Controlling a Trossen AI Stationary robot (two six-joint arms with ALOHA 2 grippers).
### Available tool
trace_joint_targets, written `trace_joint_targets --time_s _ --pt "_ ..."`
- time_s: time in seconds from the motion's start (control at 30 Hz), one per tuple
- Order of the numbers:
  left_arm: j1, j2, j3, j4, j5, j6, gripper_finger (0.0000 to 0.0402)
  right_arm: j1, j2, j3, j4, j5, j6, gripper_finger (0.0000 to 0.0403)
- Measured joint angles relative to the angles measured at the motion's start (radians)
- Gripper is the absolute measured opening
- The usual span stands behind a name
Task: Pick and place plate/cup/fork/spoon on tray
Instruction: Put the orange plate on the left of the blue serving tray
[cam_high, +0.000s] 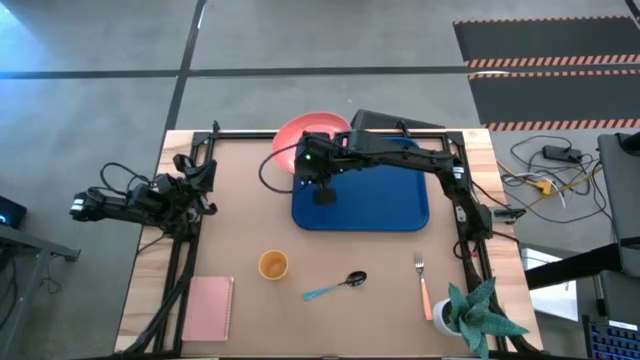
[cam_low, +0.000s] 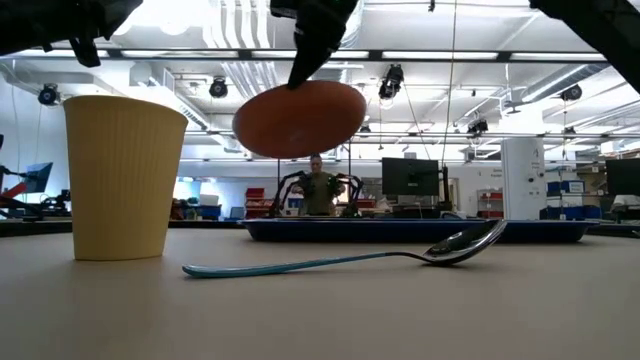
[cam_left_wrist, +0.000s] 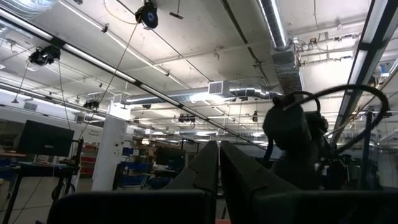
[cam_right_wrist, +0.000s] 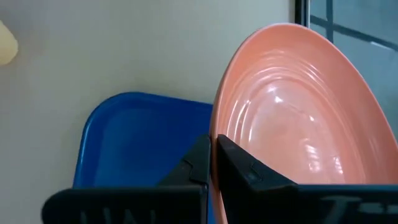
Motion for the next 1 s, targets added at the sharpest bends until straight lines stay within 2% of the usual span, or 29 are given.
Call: trace_joint_targets --time_s 0.13,0.23,0.5,0.6,0.77,1.0 --pt "0.0 0.0 0.0 0.0 0.0 -0.001 0.0 0.032 -0.055 -0.118 0.023 0.075 0.034 0.0008" --pt "0.0 0.0 0.0 -0.001 0.0 -0.001 0.0 0.052 -0.12 -0.244 0.108 0.096 0.069 0.0008" --pt "0.0 0.0 0.0 0.0 0.0 -0.001 0.0 0.086 -0.312 -0.659 0.47 0.199 0.097 0.0008" --pt "0.0 0.001 0.0 -0.001 0.0 -0.001 0.0 0.087 -0.363 -0.802 0.63 0.203 0.11 0.0008" --pt "0.0 0.001 0.0 -0.001 0.0 -0.001 0.0 0.091 -0.403 -0.985 0.837 0.251 0.12 0.0008" --pt "0.0 0.001 -0.001 -0.002 0.0 -0.001 0.0 0.096 -0.393 -1.147 1.034 0.324 0.121 0.0008"
